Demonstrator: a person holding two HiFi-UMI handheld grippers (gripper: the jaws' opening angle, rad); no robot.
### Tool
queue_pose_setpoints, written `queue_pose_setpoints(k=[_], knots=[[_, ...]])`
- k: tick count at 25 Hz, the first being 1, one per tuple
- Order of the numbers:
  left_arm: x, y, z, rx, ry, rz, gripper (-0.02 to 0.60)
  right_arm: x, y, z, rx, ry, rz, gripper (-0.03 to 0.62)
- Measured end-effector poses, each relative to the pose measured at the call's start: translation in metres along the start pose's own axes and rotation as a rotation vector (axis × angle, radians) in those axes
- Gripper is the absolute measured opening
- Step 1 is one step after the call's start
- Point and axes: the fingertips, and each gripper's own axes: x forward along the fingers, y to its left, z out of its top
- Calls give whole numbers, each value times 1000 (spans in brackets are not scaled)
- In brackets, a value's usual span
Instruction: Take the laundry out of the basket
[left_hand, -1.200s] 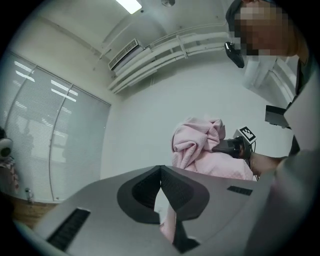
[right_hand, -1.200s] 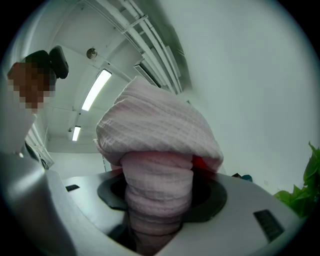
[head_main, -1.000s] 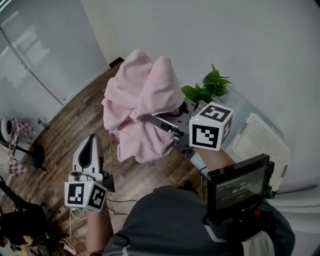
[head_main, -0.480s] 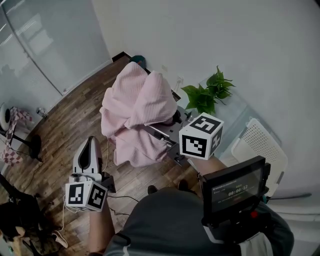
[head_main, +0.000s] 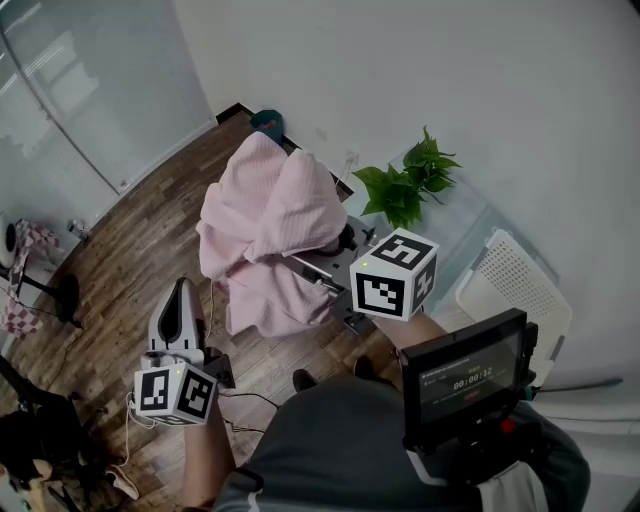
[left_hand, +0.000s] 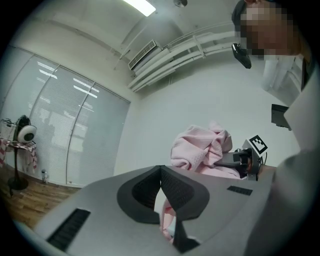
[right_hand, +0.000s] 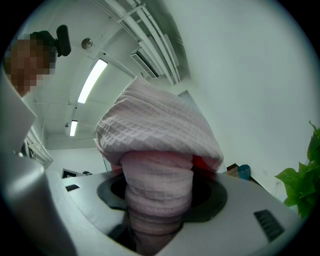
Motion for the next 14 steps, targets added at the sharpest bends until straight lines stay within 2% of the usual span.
queue_pose_setpoints(k=[8,14], knots=[[5,0,3,-20,-5,-9,9,0,3,2,0,8,11,265],[-1,-8,-2,35,-11,-9,9,-6,4,-7,-11,1,16,265]])
